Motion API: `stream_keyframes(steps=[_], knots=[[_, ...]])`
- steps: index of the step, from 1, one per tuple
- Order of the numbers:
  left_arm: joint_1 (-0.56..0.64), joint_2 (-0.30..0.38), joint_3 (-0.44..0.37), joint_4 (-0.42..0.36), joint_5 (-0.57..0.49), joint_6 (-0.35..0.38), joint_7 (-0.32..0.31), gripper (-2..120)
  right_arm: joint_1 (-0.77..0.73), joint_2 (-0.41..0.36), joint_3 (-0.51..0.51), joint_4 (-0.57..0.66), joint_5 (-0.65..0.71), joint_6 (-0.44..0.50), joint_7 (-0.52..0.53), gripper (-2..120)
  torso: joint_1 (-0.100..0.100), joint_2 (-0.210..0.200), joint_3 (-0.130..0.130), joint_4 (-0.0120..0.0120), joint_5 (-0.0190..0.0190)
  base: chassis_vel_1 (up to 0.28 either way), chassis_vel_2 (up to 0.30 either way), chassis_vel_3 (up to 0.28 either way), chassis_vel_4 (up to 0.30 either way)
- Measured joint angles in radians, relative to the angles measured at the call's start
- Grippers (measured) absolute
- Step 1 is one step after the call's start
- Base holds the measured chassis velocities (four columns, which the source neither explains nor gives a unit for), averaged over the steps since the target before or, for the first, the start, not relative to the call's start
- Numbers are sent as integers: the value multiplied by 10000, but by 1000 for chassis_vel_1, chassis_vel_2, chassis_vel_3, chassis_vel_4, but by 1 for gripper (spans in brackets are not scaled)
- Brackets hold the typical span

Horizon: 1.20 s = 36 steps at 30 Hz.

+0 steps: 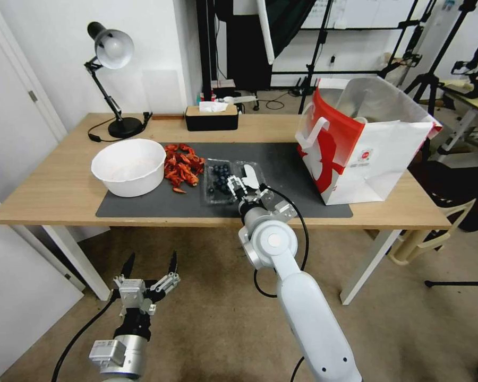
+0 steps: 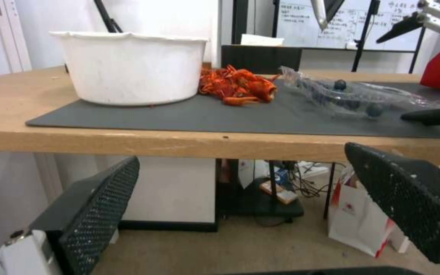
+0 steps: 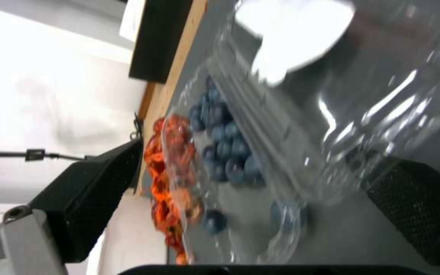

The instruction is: Close the takeout container lid, then place the container into the takeout bag.

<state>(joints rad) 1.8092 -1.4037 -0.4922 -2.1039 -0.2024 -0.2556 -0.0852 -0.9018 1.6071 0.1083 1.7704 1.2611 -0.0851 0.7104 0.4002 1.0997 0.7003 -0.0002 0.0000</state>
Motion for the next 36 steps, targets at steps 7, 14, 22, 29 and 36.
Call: stream_keyframes(steps=[7,14,22,29,36], knots=[[14,-7,0,9,3,-42,0,100,120,-97,-25,85,-1029,131,-237,100,0,0,-2,2,0,0,0,0,0],[40,-24,-13,9,5,-92,-2,100,294,-387,-129,129,-1900,89,-676,100,-1,1,-2,2,0,0,0,0,0],[58,-74,-15,39,32,-157,-14,100,464,-920,-365,-38,-3339,-76,-1591,100,-1,2,-4,2,0,0,0,0,0],[83,-122,9,64,81,-210,-19,100,594,-1365,-473,-190,-4143,-160,-2338,100,-2,2,-4,2,1,0,0,0,0],[98,-159,55,95,117,-263,-25,100,604,-1714,-484,-215,-4049,-458,-3060,100,-2,2,-3,2,1,0,0,0,0]])
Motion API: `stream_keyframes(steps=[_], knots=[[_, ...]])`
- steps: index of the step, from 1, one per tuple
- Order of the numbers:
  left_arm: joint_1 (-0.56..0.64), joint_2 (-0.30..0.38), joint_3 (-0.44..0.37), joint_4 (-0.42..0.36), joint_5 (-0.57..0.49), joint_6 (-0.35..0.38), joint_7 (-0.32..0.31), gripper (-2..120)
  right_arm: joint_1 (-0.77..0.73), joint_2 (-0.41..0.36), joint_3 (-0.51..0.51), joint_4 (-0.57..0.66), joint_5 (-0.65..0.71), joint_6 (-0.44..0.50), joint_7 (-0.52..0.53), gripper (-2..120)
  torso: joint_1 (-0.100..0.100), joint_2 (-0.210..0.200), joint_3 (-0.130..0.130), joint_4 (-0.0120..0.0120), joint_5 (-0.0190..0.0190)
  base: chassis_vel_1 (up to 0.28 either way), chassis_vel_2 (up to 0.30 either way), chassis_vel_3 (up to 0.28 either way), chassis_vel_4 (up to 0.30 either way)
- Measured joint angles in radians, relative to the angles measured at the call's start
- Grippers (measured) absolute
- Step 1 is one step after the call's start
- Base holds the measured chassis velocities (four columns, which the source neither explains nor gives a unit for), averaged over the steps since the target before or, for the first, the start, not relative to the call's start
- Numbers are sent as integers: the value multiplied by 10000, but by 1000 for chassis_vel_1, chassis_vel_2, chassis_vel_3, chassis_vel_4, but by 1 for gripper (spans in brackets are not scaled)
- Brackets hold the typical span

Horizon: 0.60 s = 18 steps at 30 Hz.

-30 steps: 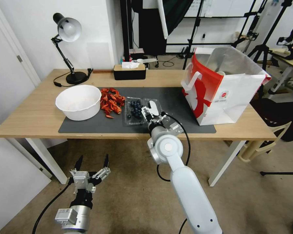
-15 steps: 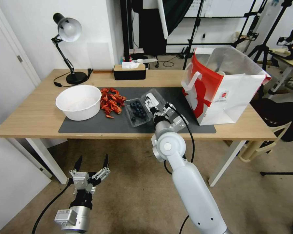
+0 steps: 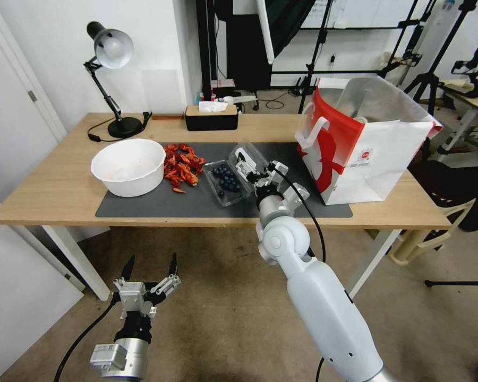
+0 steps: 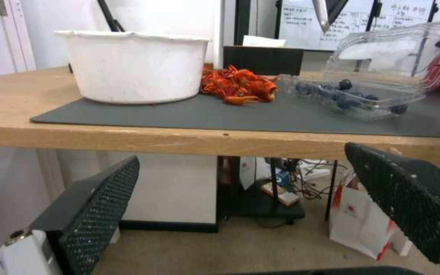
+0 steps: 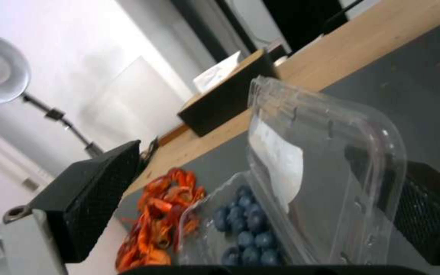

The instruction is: Close the takeout container lid, then place the container into the takeout bag.

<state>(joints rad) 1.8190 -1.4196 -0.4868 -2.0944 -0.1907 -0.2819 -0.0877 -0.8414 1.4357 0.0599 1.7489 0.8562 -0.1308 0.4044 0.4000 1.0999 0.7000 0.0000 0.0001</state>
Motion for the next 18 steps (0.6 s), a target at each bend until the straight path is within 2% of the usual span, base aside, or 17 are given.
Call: stream_keyframes(steps=[12,18], knots=[[38,-32,61,18,46,-41,-11,100,239,-609,56,-224,860,-930,-2606,100,0,1,0,0,-1,0,0,0,0],[63,-48,73,35,80,-77,-12,100,784,-725,-94,-519,1147,-1215,-3088,100,-1,1,0,0,-1,0,0,0,0]])
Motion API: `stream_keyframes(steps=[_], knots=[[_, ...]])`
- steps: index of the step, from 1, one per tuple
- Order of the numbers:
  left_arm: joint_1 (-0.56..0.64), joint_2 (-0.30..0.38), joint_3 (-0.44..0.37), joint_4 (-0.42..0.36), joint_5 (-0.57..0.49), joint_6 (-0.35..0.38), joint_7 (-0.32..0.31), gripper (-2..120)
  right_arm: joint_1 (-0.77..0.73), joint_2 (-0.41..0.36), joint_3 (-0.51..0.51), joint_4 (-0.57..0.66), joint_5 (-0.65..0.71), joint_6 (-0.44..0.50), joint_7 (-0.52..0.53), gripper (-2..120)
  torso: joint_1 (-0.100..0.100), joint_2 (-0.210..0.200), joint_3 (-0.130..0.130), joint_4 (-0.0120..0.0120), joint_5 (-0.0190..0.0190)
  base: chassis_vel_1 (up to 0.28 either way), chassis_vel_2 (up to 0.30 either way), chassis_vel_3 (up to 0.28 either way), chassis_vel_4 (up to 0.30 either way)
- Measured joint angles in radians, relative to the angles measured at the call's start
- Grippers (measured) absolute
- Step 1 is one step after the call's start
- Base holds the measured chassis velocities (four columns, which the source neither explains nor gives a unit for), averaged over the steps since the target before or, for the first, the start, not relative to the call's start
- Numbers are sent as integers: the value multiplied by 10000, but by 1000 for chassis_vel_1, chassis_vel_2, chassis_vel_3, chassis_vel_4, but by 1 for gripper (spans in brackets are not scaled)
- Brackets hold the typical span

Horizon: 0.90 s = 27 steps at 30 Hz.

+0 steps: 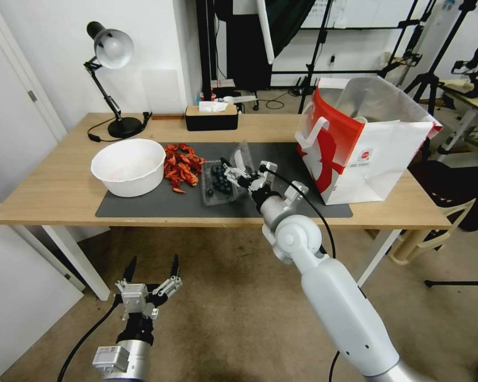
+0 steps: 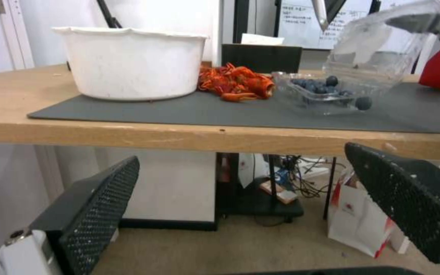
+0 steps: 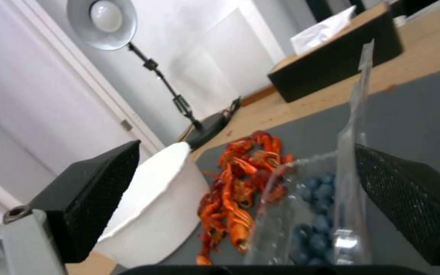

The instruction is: Close the takeout container lid, then place the container into the takeout bag.

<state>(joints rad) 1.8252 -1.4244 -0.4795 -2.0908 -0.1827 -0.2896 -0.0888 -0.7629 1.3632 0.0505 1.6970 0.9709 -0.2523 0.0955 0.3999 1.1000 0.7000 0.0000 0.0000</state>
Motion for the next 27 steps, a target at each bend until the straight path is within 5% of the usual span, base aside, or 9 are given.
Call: stream_keyframes(steps=[18,27], knots=[[91,-79,0,80,39,-222,1,100,1079,94,-513,-976,1411,-1613,-619,100,0,0,0,0,0,0,0,0,0],[91,-87,25,115,47,-234,7,100,1432,127,-418,-1163,3227,-3198,396,100,1,0,0,-1,0,0,0,0,0]])
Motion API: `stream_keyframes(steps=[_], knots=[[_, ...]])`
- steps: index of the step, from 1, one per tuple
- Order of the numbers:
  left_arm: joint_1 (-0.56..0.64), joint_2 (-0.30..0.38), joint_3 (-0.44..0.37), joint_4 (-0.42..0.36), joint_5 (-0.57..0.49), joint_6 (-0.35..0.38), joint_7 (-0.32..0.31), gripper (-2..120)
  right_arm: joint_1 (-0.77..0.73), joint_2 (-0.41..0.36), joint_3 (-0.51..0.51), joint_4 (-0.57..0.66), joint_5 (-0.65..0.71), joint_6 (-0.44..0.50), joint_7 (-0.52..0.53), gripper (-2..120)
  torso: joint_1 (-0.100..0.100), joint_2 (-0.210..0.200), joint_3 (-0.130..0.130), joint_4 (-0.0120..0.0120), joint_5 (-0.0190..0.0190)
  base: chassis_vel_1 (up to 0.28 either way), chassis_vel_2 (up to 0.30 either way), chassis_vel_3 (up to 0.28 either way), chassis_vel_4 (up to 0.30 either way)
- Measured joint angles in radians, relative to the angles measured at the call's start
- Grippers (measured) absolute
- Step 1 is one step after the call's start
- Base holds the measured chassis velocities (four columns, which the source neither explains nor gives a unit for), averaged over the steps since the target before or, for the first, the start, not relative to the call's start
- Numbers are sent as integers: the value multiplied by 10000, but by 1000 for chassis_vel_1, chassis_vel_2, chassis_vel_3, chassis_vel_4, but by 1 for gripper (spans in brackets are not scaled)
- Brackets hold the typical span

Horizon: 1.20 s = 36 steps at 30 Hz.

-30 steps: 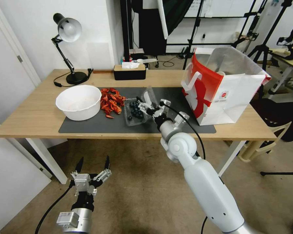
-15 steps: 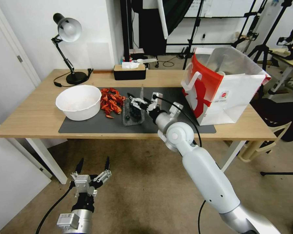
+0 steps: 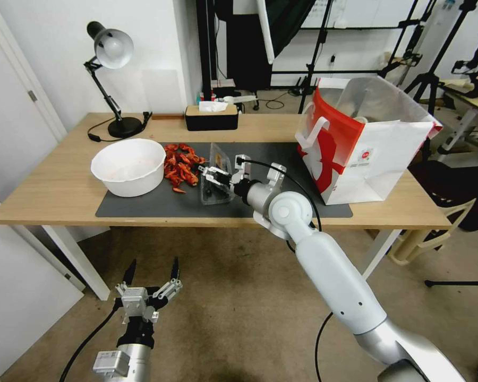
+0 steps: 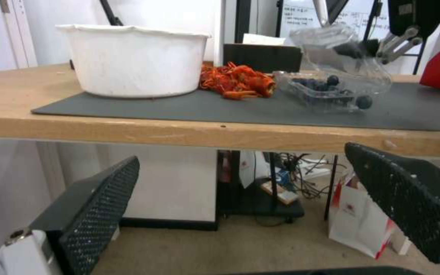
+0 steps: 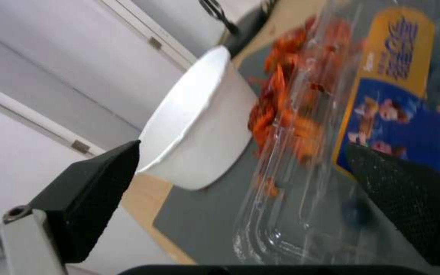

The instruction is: Close the takeout container lid, then place the container into the takeout bag.

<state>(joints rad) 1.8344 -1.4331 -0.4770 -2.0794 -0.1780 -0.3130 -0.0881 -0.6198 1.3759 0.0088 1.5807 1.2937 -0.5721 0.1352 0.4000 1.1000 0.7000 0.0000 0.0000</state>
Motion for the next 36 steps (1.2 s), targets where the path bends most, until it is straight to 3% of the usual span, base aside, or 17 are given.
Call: stream_keyframes(steps=[5,9,12,27,36], knots=[[-2,-12,4,18,3,-12,2,100,117,191,281,-144,1269,-332,822,100,0,0,0,1,0,0,0,0,0],[-8,-8,3,58,4,-38,6,100,131,258,320,-213,1481,-329,963,100,0,0,0,0,0,0,0,0,0],[-17,-2,12,75,5,-43,9,100,133,328,331,-290,1551,-305,1117,92,0,0,0,1,1,0,0,0,0],[-171,246,119,-58,-251,254,6,100,158,377,385,-499,1525,-399,1672,39,0,0,-1,0,0,0,0,0,0],[-499,928,110,-588,-1543,1132,-54,100,60,287,414,-493,1393,-525,1828,3,0,0,0,0,0,0,0,0,0]])
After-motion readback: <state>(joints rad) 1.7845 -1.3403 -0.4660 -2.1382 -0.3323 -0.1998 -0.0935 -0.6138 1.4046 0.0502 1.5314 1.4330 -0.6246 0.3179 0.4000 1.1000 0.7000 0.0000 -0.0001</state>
